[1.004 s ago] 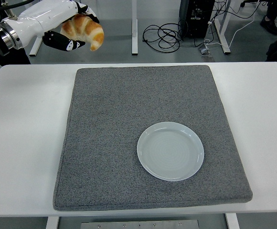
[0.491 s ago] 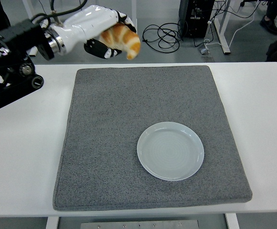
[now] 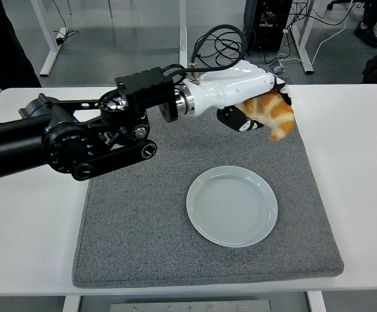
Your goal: Place the bread on the plate
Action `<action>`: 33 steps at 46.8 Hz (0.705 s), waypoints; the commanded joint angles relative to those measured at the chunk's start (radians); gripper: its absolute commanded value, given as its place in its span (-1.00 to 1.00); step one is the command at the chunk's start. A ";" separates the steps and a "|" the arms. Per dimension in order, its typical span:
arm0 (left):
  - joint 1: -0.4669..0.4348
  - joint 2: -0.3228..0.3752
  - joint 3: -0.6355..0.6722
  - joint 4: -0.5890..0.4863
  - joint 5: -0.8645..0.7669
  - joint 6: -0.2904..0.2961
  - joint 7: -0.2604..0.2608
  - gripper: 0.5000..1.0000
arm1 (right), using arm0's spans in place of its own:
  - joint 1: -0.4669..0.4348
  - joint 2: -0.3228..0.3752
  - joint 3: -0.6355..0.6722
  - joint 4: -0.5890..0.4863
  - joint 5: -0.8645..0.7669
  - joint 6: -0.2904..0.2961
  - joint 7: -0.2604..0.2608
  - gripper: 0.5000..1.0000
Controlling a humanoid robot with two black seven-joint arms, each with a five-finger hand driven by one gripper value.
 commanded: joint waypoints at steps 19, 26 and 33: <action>-0.016 -0.089 0.143 -0.012 0.015 0.001 -0.001 -1.00 | 0.000 0.000 0.000 -0.001 0.000 0.000 0.000 1.00; -0.024 -0.046 0.173 -0.013 0.026 0.001 -0.003 -1.00 | 0.000 0.000 0.000 0.000 0.000 0.000 0.000 1.00; -0.007 -0.011 0.180 -0.033 0.051 0.001 -0.022 -1.00 | 0.000 0.000 0.000 0.000 0.000 0.000 0.000 1.00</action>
